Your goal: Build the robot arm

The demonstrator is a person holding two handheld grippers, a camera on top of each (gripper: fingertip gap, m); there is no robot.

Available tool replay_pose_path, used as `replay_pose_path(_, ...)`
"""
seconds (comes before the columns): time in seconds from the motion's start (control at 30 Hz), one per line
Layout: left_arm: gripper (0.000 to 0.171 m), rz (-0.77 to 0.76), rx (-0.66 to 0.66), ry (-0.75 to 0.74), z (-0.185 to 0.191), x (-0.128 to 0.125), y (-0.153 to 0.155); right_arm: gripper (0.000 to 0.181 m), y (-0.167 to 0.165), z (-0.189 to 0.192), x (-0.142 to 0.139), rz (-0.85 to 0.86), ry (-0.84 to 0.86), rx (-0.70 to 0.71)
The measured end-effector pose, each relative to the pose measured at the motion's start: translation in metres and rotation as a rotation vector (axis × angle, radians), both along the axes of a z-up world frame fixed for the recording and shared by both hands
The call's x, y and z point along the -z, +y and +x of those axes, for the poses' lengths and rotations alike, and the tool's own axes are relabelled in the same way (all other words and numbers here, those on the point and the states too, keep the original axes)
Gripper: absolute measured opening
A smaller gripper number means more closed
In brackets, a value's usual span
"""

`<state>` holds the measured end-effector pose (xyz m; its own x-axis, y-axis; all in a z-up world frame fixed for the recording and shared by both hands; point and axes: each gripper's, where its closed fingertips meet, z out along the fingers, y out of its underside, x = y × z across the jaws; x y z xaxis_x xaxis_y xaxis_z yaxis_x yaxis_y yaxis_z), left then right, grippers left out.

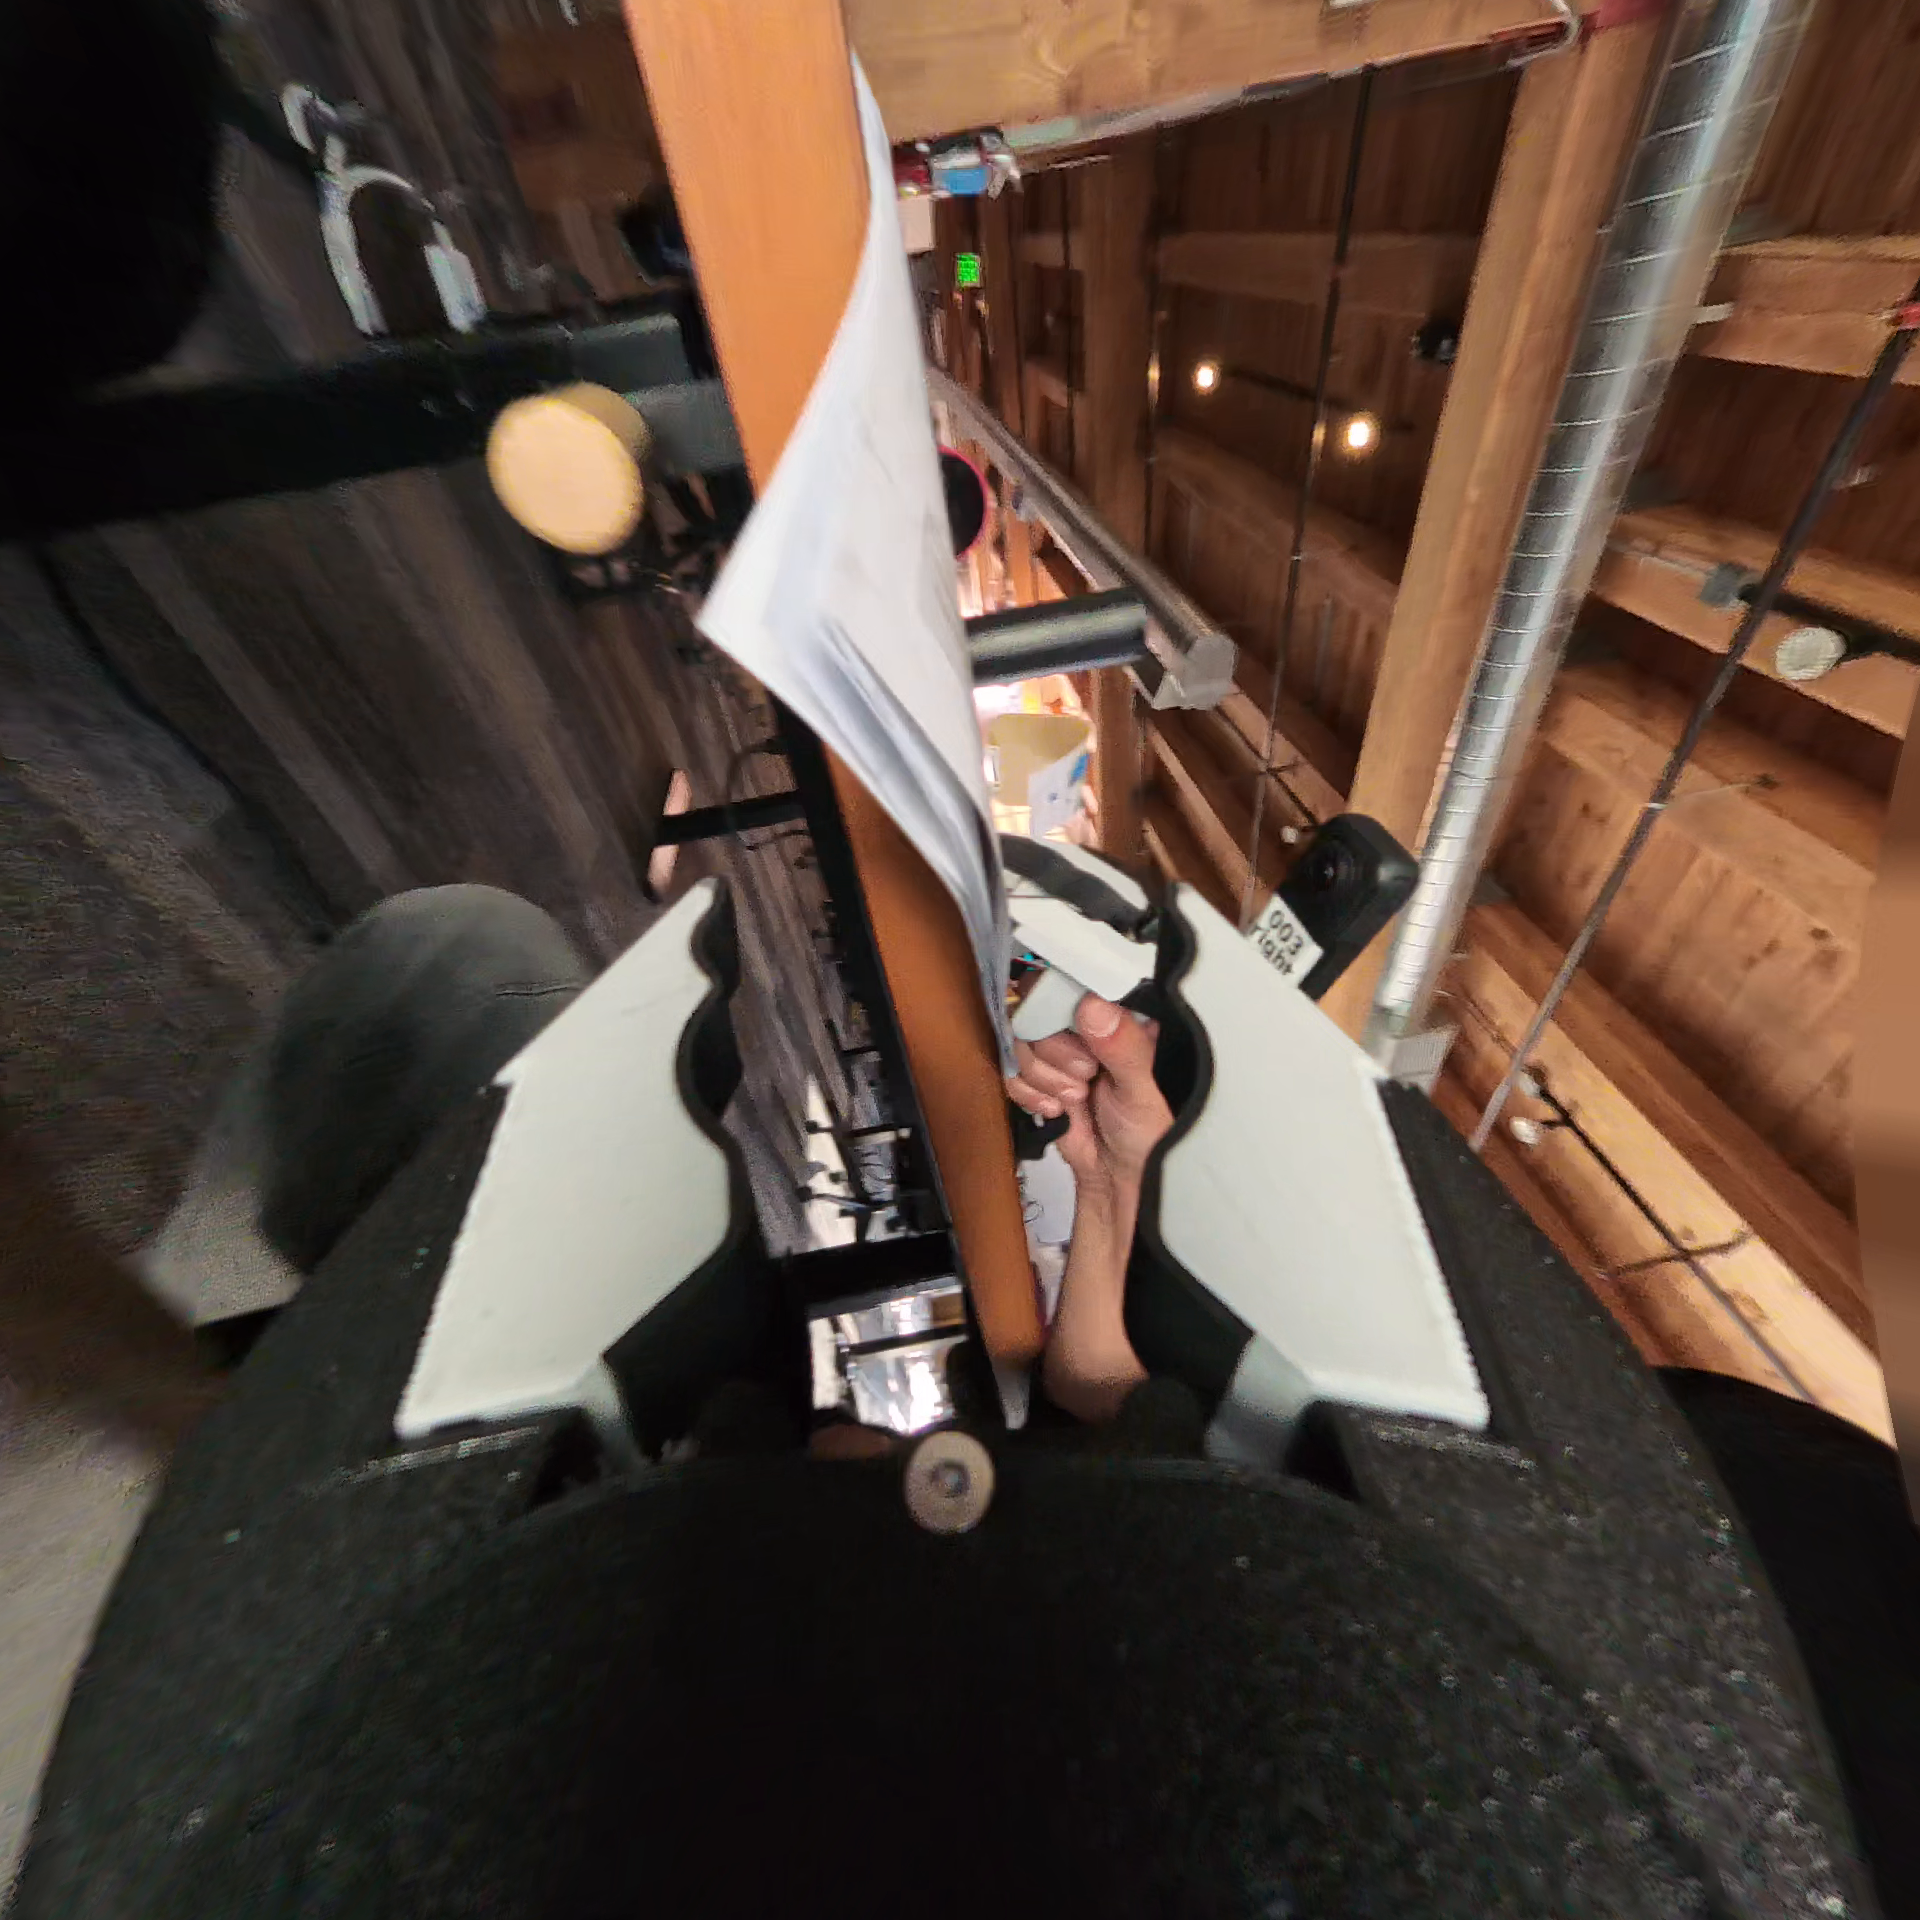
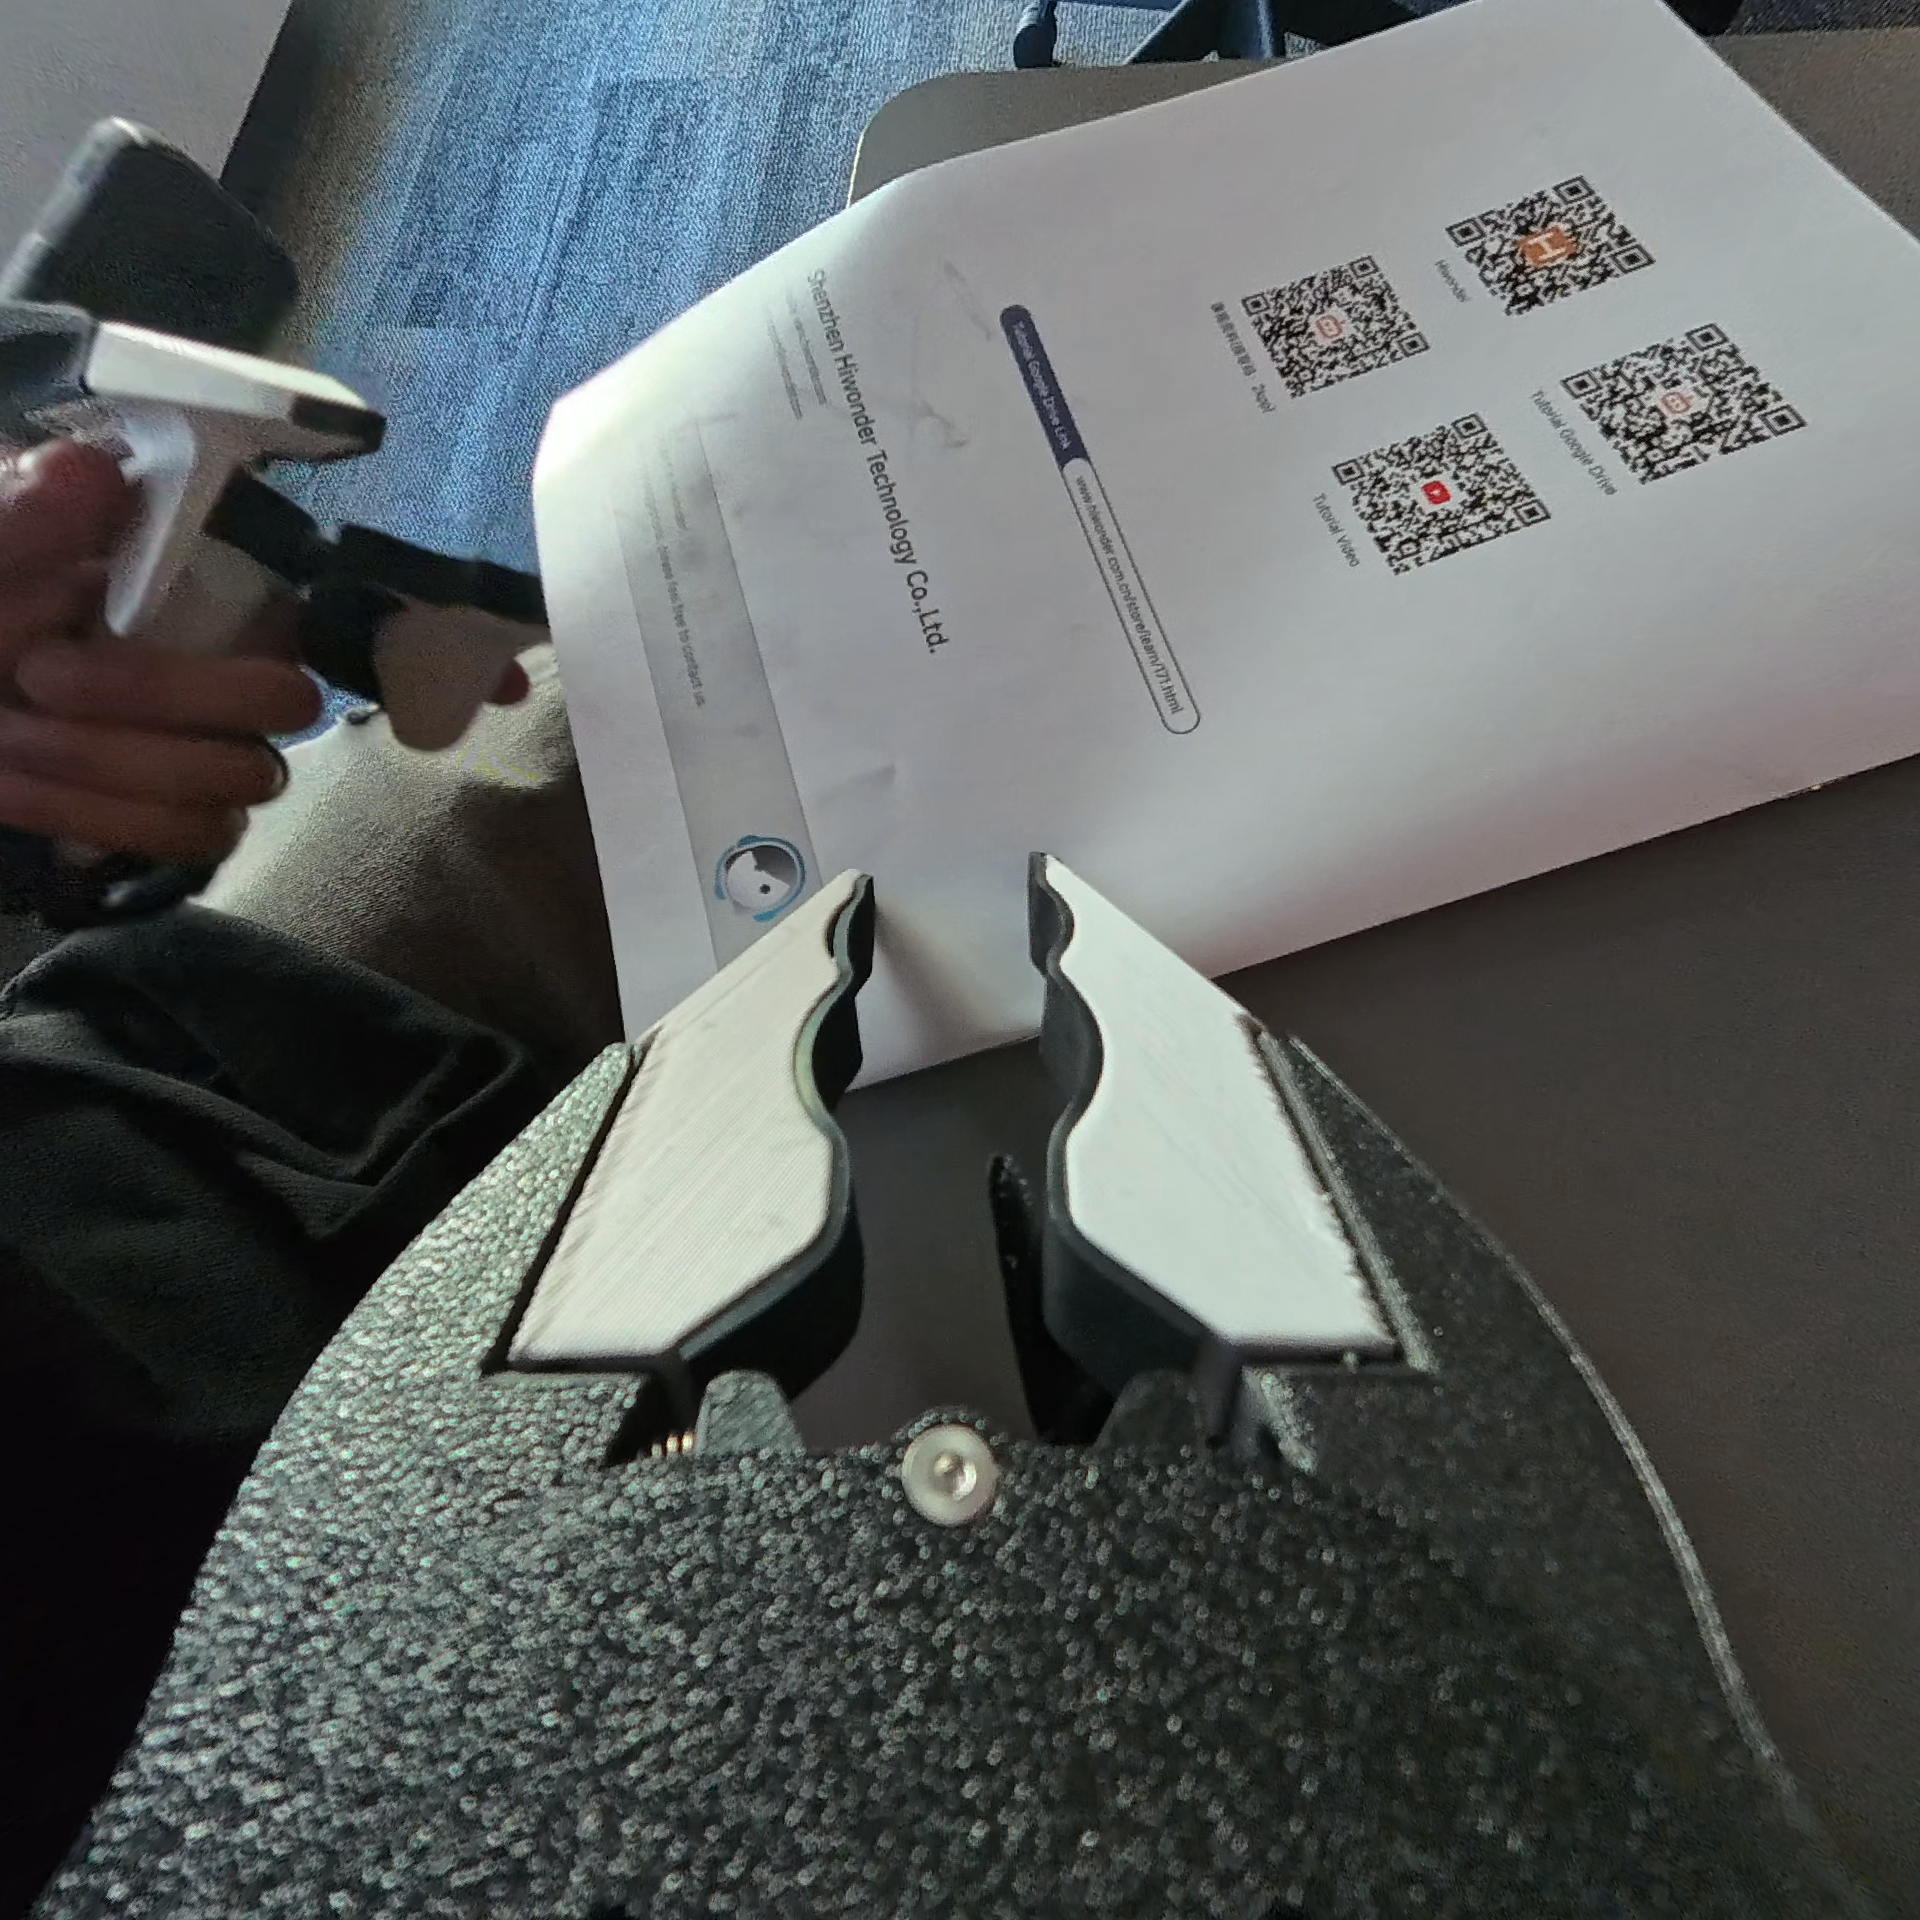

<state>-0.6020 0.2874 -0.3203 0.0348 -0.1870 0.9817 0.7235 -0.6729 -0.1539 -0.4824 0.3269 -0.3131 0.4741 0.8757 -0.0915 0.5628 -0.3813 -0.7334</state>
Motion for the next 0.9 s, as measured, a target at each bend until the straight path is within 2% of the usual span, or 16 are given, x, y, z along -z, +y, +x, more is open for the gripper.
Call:
replay_pose_path(0.03,0.077,0.01,0.002,-0.036,0.01,-0.004,0.004,0.029,0.0,0.0,0.0,-0.001,0.0,0.0)
replay_pose_path(0.1,0.043,0.033,-0.047,-0.141,0.012,-0.015,0.017,0.029,0.0,0.0,0.0,0.002,-0.001,0.001)
replay_pose_path(0.13,0.016,0.039,-0.082,-0.176,0.006,-0.02,0.024,0.03,0.0,0.0,0.0,0.004,-0.001,0.002)
replay_pose_path(0.17,0.0,0.024,-0.123,-0.154,-0.001,-0.018,0.03,0.03,0.0,0.0,0.0,0.006,-0.002,0.002)
replay_pose_path(0.23,0.0,0.036,-0.153,0.069,-0.004,-0.014,0.035,0.029,0.0,0.0,0.0,0.009,-0.002,0.001)
replay_pose_path(0.3,0.0,0.151,-0.168,0.344,0.0,-0.033,0.034,0.029,0.0,0.0,0.0,0.01,-0.001,0.0)
replay_pose_path(0.4,0.0,0.39,-0.148,0.728,0.02,-0.087,0.035,0.029,-0.001,-0.002,-0.004,0.012,0.022,-0.006)
replay_pose_path(0.47,0.0,0.563,-0.143,0.929,0.036,-0.128,0.039,0.025,-0.002,0.002,-0.018,0.011,0.076,0.018)
replay_pose_path(0.57,0.0,0.831,-0.143,1.175,0.056,-0.187,0.046,0.03,0.0,0.03,-0.063,0.146,0.183,0.107)
replay_pose_path(0.63,0.0,0.983,-0.118,1.386,0.07,-0.207,0.051,0.037,-0.015,0.052,-0.082,0.158,0.231,0.125)
replay_pose_path(0.7,0.0,1.089,-0.056,1.538,0.088,-0.206,0.053,0.038,-0.035,0.076,-0.086,0.147,0.225,0.153)
replay_pose_path(0.73,0.0,1.113,-0.008,1.615,0.096,-0.196,0.054,0.038,-0.047,0.088,-0.086,0.153,0.22,0.168)
replay_pose_path(0.9,0.001,1.144,0.264,2.035,0.112,-0.096,0.043,0.039,-0.112,0.136,-0.07,0.135,0.21,0.245)
